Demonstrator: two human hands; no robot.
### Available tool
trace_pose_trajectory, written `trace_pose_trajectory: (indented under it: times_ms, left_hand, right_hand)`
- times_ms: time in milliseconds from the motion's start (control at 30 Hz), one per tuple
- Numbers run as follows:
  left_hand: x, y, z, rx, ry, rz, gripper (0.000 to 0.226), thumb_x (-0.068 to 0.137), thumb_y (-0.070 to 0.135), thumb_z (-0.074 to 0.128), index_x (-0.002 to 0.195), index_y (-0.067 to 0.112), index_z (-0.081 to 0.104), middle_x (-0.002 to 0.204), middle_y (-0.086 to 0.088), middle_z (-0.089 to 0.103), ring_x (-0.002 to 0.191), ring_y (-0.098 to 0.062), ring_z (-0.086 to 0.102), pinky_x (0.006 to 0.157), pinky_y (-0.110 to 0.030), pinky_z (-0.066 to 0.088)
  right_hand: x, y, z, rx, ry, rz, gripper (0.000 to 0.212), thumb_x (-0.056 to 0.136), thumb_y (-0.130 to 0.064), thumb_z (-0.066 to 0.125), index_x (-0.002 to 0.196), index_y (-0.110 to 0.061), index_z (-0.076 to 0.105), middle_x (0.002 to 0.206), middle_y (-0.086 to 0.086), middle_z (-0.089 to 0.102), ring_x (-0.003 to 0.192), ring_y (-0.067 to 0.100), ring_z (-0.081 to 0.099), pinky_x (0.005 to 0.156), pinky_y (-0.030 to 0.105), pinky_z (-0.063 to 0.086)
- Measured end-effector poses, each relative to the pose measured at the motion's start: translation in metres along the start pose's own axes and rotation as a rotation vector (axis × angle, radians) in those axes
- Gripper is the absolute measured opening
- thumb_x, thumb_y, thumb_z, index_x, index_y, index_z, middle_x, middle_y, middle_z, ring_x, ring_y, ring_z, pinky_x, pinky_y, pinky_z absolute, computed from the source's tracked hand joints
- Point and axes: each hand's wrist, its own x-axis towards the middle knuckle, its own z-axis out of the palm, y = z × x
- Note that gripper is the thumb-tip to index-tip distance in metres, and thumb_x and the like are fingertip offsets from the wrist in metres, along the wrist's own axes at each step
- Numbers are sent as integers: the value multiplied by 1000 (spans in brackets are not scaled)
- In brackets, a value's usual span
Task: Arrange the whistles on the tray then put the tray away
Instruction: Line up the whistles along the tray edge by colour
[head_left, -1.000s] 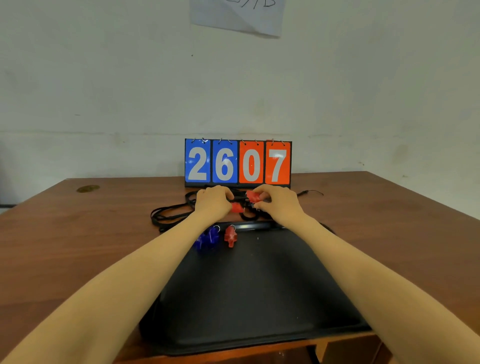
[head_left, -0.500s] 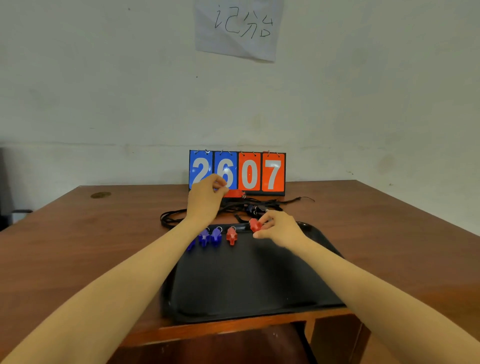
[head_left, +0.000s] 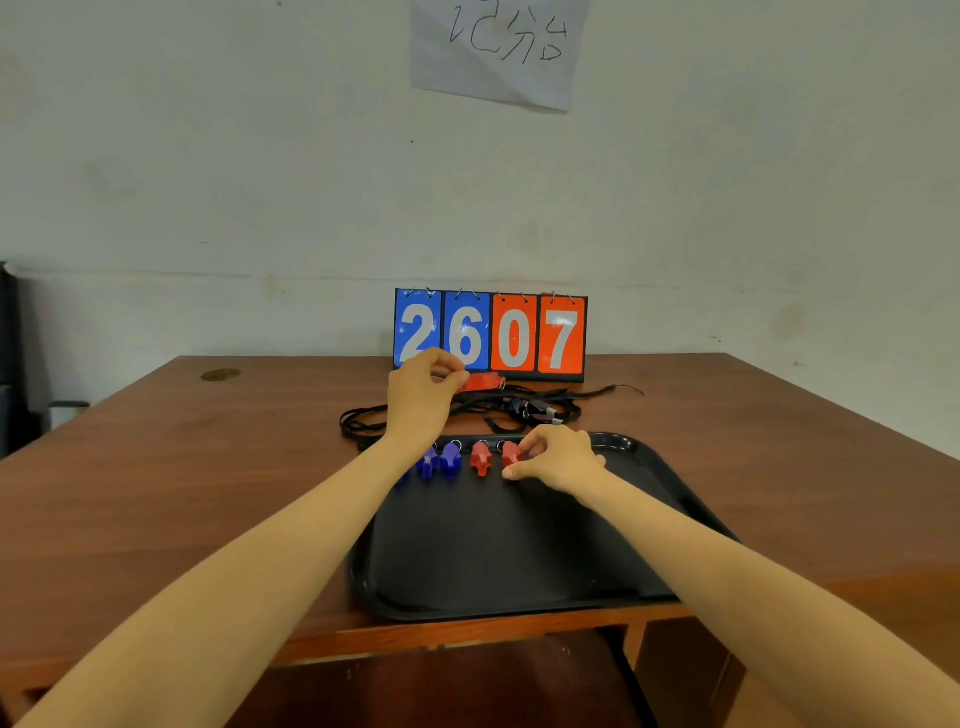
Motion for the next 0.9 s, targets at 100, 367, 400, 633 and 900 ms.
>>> trace_pose_trajectory:
  times_ms: [100, 367, 400, 633, 900]
  left_hand:
    - [0, -3, 2, -4, 3, -5, 16, 87, 18, 63, 101, 9, 65, 102, -6, 68, 87, -5, 57, 74, -10, 40]
    - [-3, -1, 4, 11, 3, 4, 16, 87, 19, 63, 99, 9, 65, 101, -4, 68, 86, -3, 56, 62, -3, 35]
    - [-3, 0, 4, 9, 3, 5, 16, 87, 19, 63, 99, 9, 65, 101, -4, 68, 86, -3, 56, 62, -3, 35]
    - [-7, 4, 7, -3, 1, -18, 15, 87, 19, 63, 99, 10, 65, 100, -4, 68, 84, -3, 56, 62, -3, 34]
    - [-14, 11, 8, -43, -16, -54, 16, 87, 17, 63, 100, 8, 65, 94, 0, 65, 86, -5, 56, 74, -12, 41]
  right_hand:
    - [0, -1, 0, 24, 0, -34, 64, 73, -37, 76, 130, -26, 48, 122, 1, 62, 128, 26, 43, 109, 53, 29]
    - [1, -6, 4, -48, -16, -83, 45, 77, -38, 73, 119, -30, 57, 123, 1, 60, 124, 25, 48, 105, 52, 36]
    - [1, -6, 4, -47, -20, -89, 45, 78, -37, 72, 119, -29, 57, 122, 0, 61, 123, 24, 49, 105, 51, 35]
    - [0, -5, 3, -30, -41, -110, 43, 78, -36, 72, 117, -28, 57, 117, -1, 63, 116, 21, 54, 104, 51, 38]
    - [-9, -3, -9, 154, 46, -180, 50, 80, -31, 72, 125, -22, 54, 120, 0, 62, 112, 16, 56, 101, 39, 43]
